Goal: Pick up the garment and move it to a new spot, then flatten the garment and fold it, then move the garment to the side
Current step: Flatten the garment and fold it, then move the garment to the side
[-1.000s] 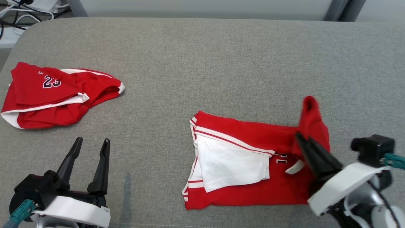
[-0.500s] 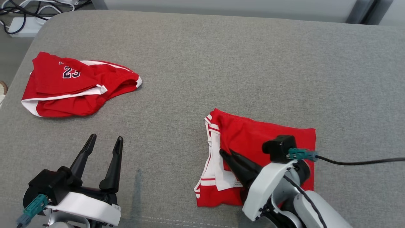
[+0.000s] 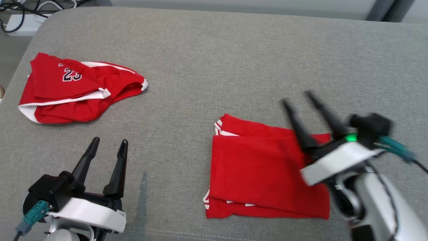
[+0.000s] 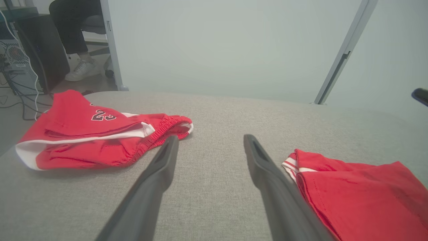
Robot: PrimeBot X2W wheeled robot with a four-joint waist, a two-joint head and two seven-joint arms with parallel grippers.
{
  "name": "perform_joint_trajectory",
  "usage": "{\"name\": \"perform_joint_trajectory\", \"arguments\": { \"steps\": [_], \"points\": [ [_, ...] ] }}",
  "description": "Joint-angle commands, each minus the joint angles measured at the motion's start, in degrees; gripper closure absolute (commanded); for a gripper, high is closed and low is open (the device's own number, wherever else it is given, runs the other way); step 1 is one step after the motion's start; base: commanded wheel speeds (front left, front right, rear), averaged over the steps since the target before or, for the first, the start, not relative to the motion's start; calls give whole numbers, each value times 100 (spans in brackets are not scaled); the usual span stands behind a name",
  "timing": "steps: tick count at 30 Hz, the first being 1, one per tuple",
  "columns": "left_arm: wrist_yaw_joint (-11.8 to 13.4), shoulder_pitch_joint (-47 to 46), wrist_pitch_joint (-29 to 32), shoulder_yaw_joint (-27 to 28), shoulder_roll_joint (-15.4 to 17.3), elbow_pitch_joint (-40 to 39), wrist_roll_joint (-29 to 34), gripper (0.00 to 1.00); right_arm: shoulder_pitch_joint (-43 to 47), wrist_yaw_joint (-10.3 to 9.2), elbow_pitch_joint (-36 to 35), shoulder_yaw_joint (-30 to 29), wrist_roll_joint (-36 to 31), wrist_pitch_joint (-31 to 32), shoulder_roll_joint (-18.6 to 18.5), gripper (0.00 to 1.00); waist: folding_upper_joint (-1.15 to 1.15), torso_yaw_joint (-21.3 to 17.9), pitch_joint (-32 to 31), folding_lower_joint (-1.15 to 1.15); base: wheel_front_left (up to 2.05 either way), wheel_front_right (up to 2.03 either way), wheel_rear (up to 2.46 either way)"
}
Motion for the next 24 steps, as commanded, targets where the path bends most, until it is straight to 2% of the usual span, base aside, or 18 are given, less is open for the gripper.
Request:
{"name": "perform_joint_trajectory", "arguments": {
  "steps": [1,6,10,16,24],
  "points": [
    [34,-267,-43,304,209,-133,59,0,253,0,-308,-249,-324,-242,-115,0,0,-82,-50,0,0,0,0],
    [109,-159,-57,463,228,-215,45,0,954,0,-604,-1110,-1203,-822,-395,0,0,-254,-128,0,0,0,0],
    [177,-51,-65,608,268,-267,42,0,1503,0,-472,-1477,-1389,-990,-354,0,0,-382,-197,0,0,0,0],
    [253,66,-57,699,329,-320,28,0,1943,0,-26,-1575,-1305,-1090,-223,0,0,-493,-290,0,0,0,0],
    [345,195,-21,730,364,-372,-11,0,1908,0,223,-1491,-1159,-1132,-185,0,0,-501,-342,0,0,0,0]
  ]
}}
